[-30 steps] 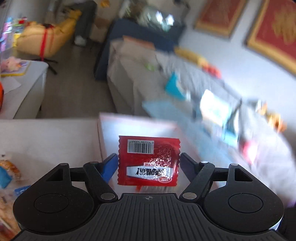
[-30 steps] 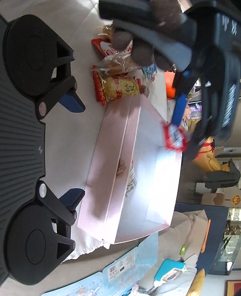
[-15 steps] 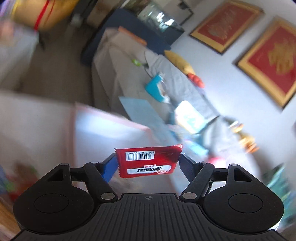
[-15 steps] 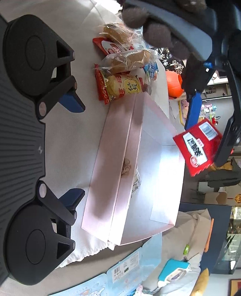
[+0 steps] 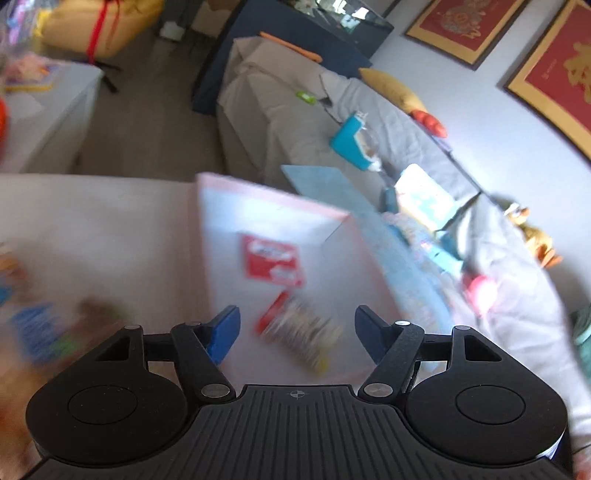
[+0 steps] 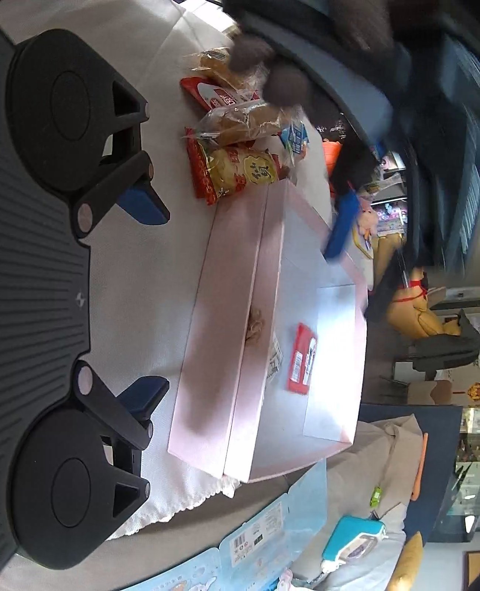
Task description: Organize snacks
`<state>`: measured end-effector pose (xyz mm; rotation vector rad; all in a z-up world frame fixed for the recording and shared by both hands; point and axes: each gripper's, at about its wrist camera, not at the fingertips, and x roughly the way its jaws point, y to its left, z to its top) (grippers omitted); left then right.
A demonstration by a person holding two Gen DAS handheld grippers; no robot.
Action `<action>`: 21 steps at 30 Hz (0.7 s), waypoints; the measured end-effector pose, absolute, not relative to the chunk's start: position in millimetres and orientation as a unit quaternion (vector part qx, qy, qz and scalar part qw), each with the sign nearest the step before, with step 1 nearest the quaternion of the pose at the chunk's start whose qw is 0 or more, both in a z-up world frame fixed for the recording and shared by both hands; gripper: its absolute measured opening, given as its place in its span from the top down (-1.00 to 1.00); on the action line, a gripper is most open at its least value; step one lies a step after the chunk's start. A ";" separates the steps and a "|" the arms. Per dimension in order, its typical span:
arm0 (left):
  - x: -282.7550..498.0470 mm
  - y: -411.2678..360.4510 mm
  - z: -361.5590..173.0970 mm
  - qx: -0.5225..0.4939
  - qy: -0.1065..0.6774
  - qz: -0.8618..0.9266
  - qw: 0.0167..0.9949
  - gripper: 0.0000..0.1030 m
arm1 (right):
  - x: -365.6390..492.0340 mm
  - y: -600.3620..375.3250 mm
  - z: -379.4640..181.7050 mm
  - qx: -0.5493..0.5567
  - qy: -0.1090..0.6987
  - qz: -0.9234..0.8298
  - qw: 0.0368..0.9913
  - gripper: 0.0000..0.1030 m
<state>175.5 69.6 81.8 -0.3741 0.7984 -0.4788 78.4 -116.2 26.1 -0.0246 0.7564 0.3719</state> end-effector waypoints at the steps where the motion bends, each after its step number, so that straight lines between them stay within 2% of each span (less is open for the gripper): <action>1: 157.6 80.6 81.1 -0.175 0.376 -0.222 0.882 0.25 | 78.4 -118.2 26.7 -0.006 0.365 0.182 0.913 -0.74; 7: 67.3 139.6 86.8 -0.143 0.340 -0.102 0.924 0.21 | 96.6 -101.9 40.4 0.048 0.373 0.248 0.893 -0.74; 14: 24.4 185.5 71.9 -0.206 0.365 -0.058 0.906 0.21 | 130.7 -24.6 38.0 -0.003 0.390 0.303 0.870 -0.74; 16: 24.3 185.4 67.5 -0.216 0.366 -0.060 0.903 0.21 | 138.6 -7.0 31.5 -0.016 0.402 0.292 0.868 -0.60; 17: 23.9 186.0 66.1 -0.222 0.365 -0.062 0.902 0.21 | 138.7 -2.3 29.3 -0.021 0.410 0.291 0.864 -0.32; 19: 25.1 179.3 64.7 -0.224 0.364 -0.066 0.902 0.21 | 129.8 1.0 31.3 -0.032 0.414 0.301 0.859 -0.11; 20: 26.6 173.8 62.2 -0.221 0.366 -0.072 0.901 0.21 | 121.7 0.1 32.9 -0.042 0.409 0.299 0.861 0.15; 21: 28.0 166.7 61.7 -0.215 0.371 -0.085 0.900 0.21 | 112.6 -3.2 34.8 -0.059 0.406 0.294 0.864 0.24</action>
